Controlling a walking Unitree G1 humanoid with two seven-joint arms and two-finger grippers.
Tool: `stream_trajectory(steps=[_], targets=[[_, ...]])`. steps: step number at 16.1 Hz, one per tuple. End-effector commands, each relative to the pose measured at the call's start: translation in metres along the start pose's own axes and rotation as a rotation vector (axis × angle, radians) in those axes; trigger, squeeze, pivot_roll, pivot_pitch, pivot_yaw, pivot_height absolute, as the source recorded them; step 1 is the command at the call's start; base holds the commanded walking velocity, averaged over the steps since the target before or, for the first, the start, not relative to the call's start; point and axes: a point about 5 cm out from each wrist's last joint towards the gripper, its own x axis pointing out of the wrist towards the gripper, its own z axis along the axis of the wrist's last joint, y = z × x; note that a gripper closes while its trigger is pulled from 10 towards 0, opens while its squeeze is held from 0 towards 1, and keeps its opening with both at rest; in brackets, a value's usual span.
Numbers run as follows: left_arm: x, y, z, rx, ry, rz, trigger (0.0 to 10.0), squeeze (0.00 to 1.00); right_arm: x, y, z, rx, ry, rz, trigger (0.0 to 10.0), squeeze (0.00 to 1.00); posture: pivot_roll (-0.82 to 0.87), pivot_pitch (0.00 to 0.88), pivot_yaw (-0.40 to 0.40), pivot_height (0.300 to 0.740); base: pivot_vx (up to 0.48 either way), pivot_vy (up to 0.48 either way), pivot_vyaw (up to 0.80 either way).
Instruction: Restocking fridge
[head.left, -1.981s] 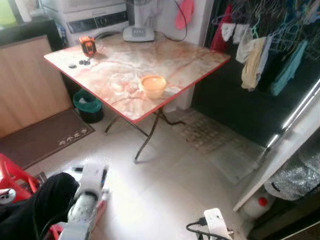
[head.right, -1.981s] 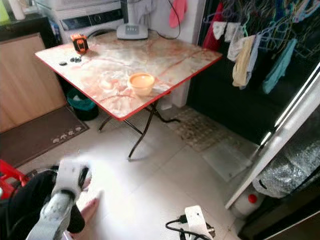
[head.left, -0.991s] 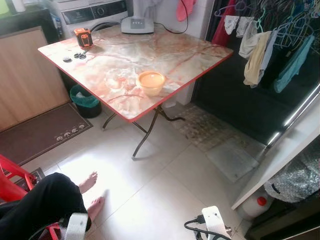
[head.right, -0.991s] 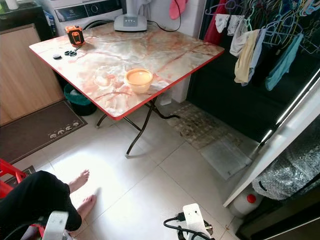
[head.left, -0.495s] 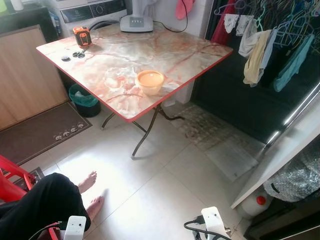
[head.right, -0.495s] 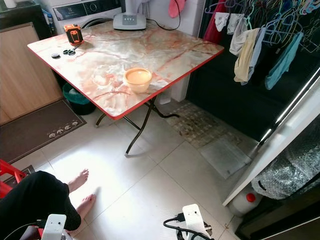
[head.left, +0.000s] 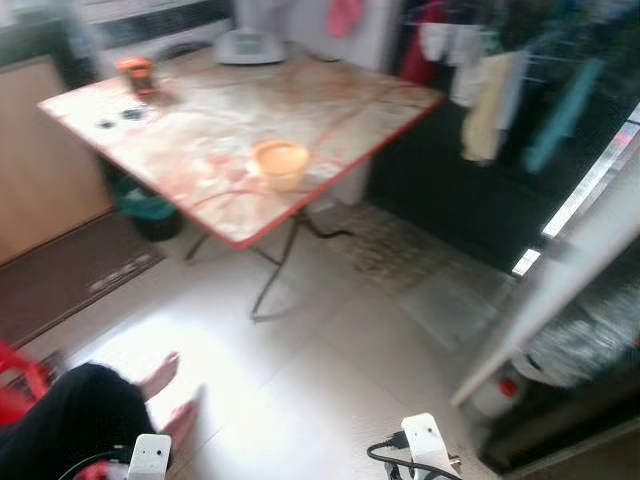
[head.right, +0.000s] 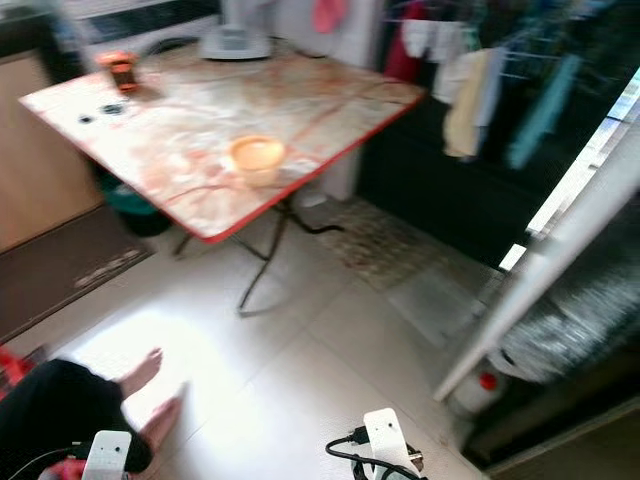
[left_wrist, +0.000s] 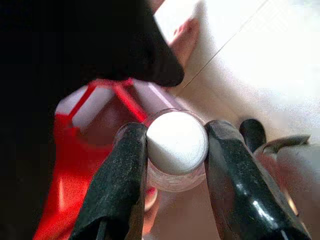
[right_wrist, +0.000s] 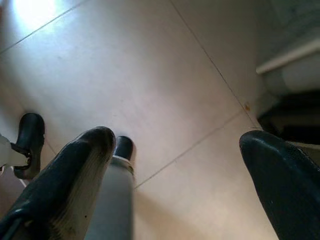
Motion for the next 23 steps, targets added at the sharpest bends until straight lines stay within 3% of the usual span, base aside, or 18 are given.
stream_trajectory(steps=[1, 11, 21, 23], targets=[[0.0, -0.001, -0.001, 0.002, -0.008, -0.001, 10.0, 0.0, 0.0, -0.001, -0.004, -0.002, 0.017, 0.0, 10.0, 0.0, -0.02, 0.049, -0.055, 0.74, 0.0, 0.0, -0.79], [0.0, -0.008, 0.005, 0.026, -0.027, -0.089, 10.0, 0.0, 0.0, 0.002, -0.004, -0.01, 0.02, 0.006, 10.0, 0.0, -0.02, 0.01, -0.037, 0.74, 0.0, 0.0, -0.79], [-0.002, -0.017, 0.001, 0.019, -0.015, -0.138, 10.0, 0.0, 0.0, 0.0, -0.006, -0.014, 0.042, -0.008, 10.0, 0.0, -0.02, 0.073, -0.047, 0.74, 0.0, 0.042, -0.79], [-0.003, -0.018, 0.001, 0.059, -0.026, -0.148, 10.0, 0.0, 0.0, 0.0, -0.006, -0.013, 0.042, -0.009, 10.0, 0.0, -0.02, 0.078, -0.048, 0.74, 0.0, 0.21, -0.79]])
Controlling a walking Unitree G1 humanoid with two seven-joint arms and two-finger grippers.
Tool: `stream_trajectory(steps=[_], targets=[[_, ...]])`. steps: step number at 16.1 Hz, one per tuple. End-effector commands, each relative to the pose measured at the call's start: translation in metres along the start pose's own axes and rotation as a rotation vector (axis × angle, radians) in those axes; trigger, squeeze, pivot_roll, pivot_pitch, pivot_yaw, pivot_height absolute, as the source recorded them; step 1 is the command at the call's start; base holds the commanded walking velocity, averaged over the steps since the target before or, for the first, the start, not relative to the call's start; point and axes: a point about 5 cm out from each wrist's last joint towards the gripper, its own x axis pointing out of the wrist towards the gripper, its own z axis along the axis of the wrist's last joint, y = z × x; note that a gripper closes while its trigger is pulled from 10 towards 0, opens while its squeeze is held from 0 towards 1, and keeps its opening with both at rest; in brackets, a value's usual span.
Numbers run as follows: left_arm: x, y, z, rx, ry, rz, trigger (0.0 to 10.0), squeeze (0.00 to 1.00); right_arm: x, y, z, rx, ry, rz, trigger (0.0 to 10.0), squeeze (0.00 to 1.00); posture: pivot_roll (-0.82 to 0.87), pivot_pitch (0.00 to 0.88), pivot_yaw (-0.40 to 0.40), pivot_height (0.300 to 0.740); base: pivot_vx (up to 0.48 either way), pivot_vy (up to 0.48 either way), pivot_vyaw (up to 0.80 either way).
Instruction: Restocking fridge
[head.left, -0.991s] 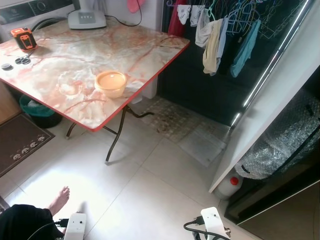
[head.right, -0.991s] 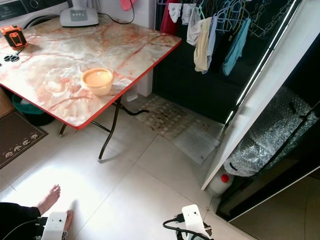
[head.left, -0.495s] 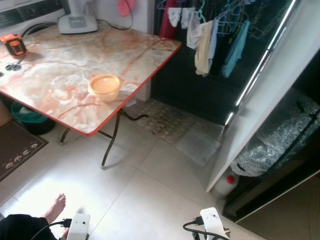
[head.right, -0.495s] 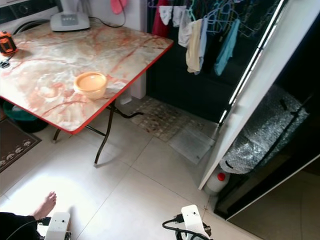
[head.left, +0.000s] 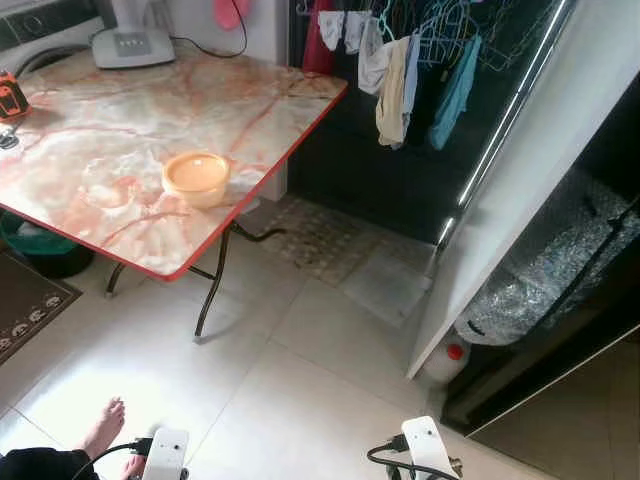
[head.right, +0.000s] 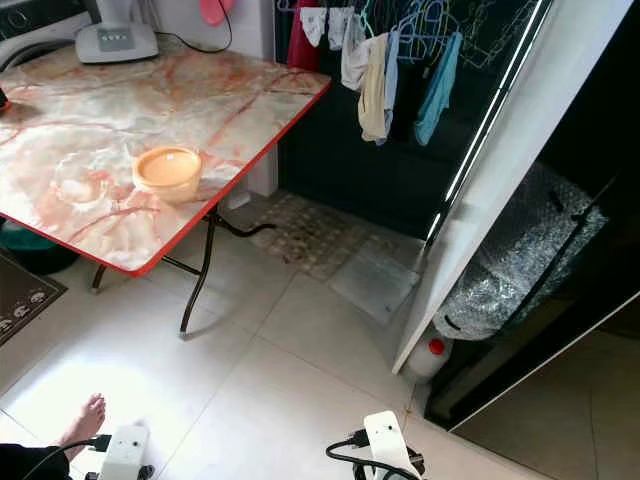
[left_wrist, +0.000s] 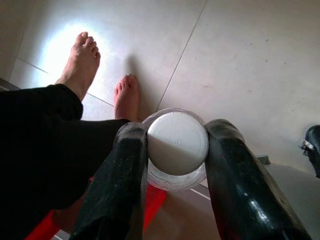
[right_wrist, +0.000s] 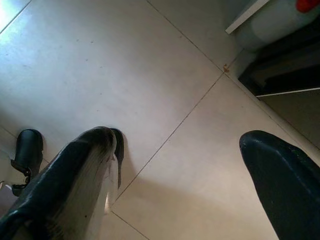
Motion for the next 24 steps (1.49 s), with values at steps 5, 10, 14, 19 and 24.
stream_trajectory(steps=[5, 10, 14, 19, 24], targets=[[-0.0024, -0.0037, -0.0095, 0.024, 0.028, -0.016, 10.0, 0.0, 0.0, 0.0004, -0.0017, 0.001, 0.015, -0.001, 10.0, 0.0, -0.02, 0.088, -0.047, 0.74, 0.0, 0.0, -0.79], [-0.0023, -0.0028, -0.0095, 0.025, 0.029, -0.014, 10.0, 0.0, 0.0, 0.0003, -0.0012, 0.0, 0.015, -0.002, 10.0, 0.0, -0.01, 0.088, -0.048, 0.74, 0.0, 0.0, -0.79], [-0.002, -0.003, -0.0086, 0.03, 0.027, -0.014, 10.0, 0.0, 0.0001, 0.0002, -0.0012, 0.002, 0.015, -0.003, 10.0, 0.0, -0.02, 0.09, -0.049, 0.74, 0.0, 0.0, -0.79], [-0.0018, -0.0029, -0.008, 0.032, 0.026, -0.013, 10.0, 0.0, 0.0001, 0.0005, -0.0011, 0.0, 0.016, -0.002, 10.0, 0.0, -0.01, 0.091, -0.049, 0.74, 0.0, 0.0, -0.79], [-0.0019, -0.0035, -0.0079, 0.033, 0.026, -0.015, 10.0, 0.0, 0.0001, 0.0006, -0.001, -0.001, 0.015, -0.001, 10.0, 0.0, -0.01, 0.09, -0.048, 0.74, 0.0, 0.0, -0.79]])
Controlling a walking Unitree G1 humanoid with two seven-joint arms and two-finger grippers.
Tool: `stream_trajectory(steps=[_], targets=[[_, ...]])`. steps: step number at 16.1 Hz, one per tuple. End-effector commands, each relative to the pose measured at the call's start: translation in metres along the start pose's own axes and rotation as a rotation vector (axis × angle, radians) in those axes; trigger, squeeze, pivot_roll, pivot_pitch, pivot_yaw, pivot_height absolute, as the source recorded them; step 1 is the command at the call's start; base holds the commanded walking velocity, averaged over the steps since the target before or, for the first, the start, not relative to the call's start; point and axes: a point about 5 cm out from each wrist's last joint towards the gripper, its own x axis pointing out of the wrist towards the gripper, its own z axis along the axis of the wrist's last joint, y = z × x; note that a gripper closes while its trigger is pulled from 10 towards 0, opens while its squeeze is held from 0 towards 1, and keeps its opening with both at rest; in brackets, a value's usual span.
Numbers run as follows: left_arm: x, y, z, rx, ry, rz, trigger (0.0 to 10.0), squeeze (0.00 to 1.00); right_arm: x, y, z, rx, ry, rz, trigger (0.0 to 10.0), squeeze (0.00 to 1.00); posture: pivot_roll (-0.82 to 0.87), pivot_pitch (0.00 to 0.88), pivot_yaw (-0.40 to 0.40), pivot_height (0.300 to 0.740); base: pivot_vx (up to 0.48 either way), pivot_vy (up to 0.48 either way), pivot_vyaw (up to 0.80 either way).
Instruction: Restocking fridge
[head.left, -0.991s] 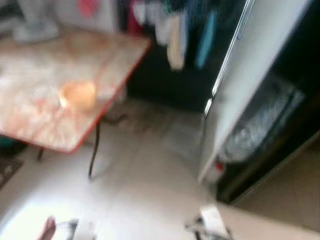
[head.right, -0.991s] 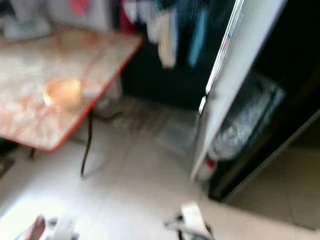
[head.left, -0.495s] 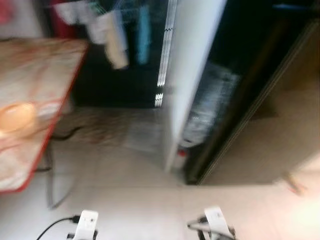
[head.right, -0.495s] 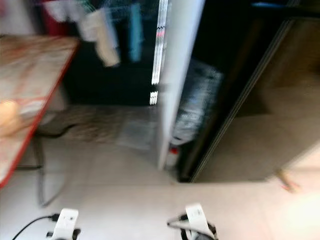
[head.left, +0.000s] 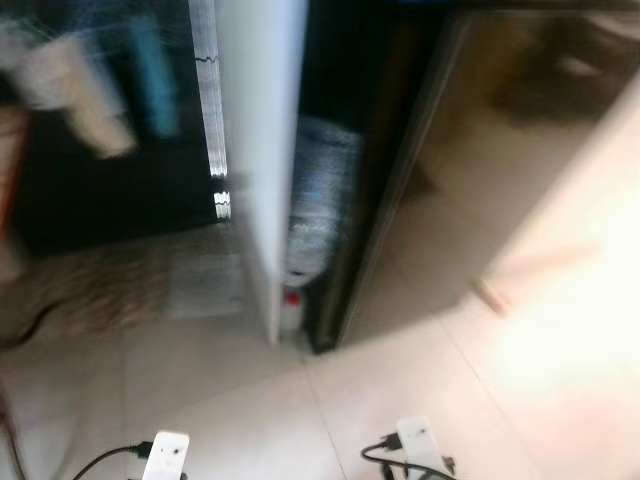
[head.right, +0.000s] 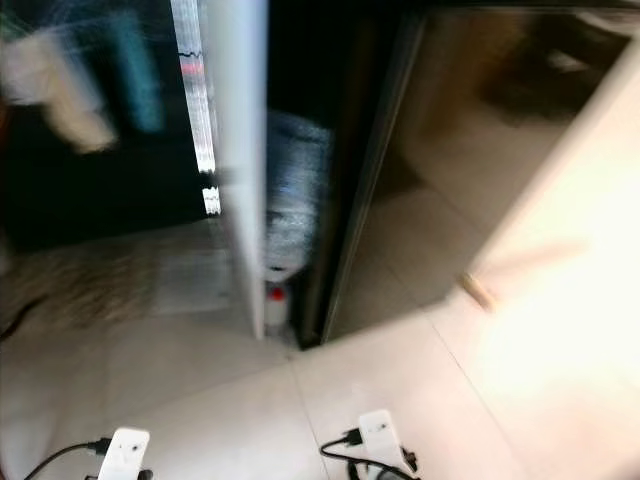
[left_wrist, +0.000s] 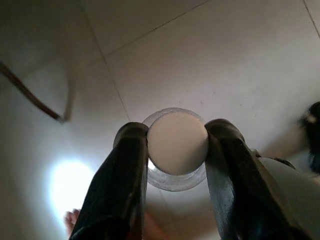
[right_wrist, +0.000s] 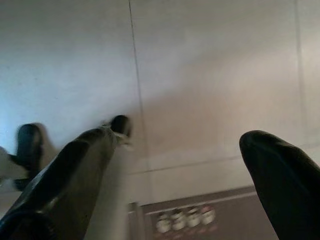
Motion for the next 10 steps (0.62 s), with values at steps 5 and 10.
stream_trajectory(steps=[5, 10], targets=[[-0.0008, -0.0054, -0.0026, 0.03, 0.012, -0.02, 10.0, 0.0, -0.0007, -0.0086, -0.0045, -0.005, 0.014, -0.02, 10.0, 0.0, -0.01, 0.092, -0.049, 0.74, 0.0, 0.0, -0.79], [-0.0013, -0.0055, -0.0047, 0.031, 0.017, -0.022, 10.0, 0.0, -0.0007, -0.0086, -0.0043, -0.007, 0.013, -0.019, 10.0, 0.0, -0.01, 0.095, -0.048, 0.74, 0.0, 0.0, -0.79]])
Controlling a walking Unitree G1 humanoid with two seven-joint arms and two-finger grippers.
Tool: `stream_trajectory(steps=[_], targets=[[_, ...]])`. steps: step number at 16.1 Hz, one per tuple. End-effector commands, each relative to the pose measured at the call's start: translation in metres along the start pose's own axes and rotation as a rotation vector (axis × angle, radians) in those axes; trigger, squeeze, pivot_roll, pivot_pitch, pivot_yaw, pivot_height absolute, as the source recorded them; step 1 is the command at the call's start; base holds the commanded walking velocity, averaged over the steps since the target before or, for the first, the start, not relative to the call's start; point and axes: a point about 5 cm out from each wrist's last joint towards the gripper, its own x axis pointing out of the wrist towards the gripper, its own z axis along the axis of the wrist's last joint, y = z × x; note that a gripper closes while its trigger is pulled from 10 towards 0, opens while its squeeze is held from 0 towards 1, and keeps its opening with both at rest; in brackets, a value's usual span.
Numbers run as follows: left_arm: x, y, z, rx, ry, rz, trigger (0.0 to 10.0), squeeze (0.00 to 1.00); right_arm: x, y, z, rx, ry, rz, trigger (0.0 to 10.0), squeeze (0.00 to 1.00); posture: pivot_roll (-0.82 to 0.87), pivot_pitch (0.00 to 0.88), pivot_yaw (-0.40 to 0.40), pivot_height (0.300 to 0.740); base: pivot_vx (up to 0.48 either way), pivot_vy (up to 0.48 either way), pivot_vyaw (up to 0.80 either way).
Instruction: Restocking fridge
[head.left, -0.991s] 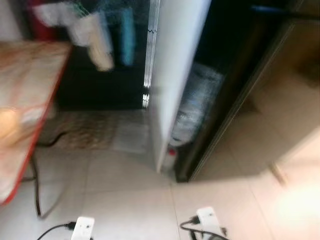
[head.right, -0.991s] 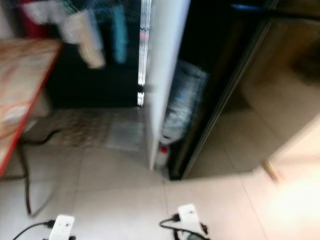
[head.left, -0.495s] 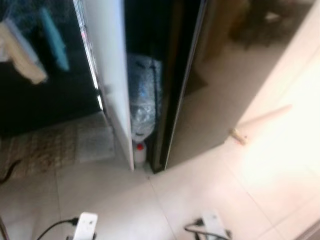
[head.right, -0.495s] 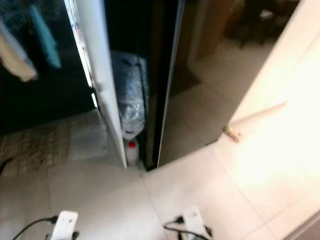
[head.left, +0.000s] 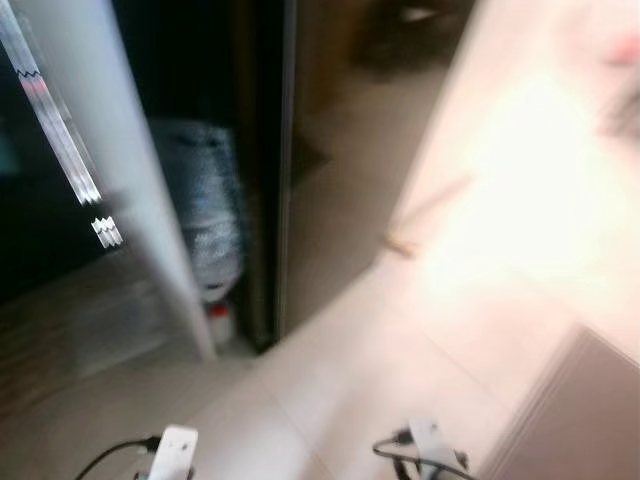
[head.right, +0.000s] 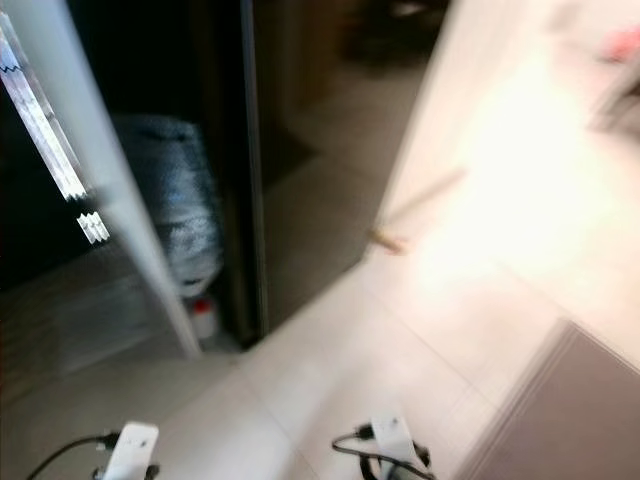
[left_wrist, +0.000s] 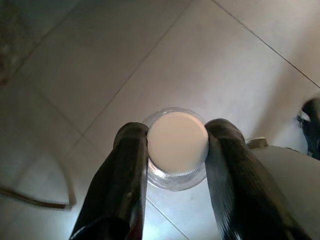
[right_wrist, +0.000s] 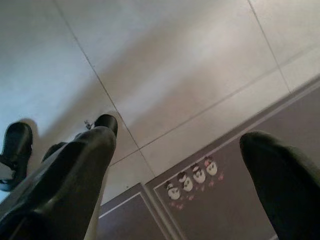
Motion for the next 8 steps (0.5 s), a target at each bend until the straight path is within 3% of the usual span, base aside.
stream_trajectory(steps=[1, 8], targets=[[-0.0014, -0.0023, -0.0065, 0.003, 0.027, -0.009, 10.0, 0.0, -0.0007, 0.0025, -0.0071, 0.004, 0.022, 0.007, 10.0, 0.0, -0.01, 0.095, -0.046, 0.74, 0.0, 0.0, -0.79], [-0.0013, -0.0013, -0.007, 0.019, 0.029, -0.014, 10.0, 0.0, -0.0007, 0.0039, -0.0072, 0.009, 0.022, 0.009, 10.0, 0.0, -0.01, 0.097, -0.04, 0.74, 0.0, 0.0, -0.79]])
